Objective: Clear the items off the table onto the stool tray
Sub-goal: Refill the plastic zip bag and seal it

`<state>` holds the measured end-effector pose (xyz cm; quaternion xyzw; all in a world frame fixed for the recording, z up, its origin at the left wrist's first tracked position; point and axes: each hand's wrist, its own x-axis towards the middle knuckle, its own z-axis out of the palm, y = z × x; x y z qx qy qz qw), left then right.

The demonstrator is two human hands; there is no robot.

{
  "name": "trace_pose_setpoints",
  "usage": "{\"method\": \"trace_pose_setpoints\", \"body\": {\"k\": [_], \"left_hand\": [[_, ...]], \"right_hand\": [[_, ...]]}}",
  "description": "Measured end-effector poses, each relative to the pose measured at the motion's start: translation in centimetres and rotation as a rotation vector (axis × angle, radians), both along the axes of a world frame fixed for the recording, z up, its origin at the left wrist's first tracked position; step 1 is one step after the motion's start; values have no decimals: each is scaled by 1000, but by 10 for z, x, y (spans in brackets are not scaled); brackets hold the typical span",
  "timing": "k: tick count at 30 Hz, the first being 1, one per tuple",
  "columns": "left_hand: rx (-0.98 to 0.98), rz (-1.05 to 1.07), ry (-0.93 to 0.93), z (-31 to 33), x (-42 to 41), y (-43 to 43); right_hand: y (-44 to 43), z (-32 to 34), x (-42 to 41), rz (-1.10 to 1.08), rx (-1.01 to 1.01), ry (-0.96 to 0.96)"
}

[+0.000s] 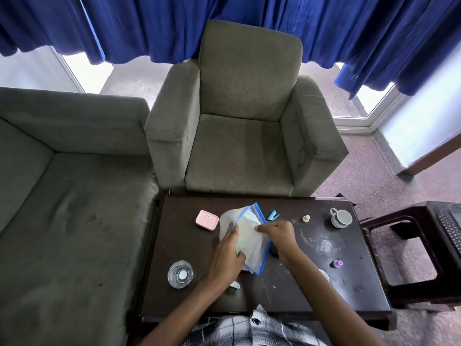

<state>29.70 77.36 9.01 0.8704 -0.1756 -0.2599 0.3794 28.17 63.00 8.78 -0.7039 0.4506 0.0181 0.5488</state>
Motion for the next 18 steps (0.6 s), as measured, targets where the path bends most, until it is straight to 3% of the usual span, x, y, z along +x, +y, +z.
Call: {"method": "trace_pose_setpoints", "body": {"k": [2,13,18], "left_hand": [[-9,4,24,-2,2,0],[-4,58,96,-14,16,4],[40,77,122,-27,24,7]], "right_hand": [[3,4,-1,-48,98,-36],[-3,24,-10,-99,136,-172],[-12,31,-15,-161,340,-220]]}}
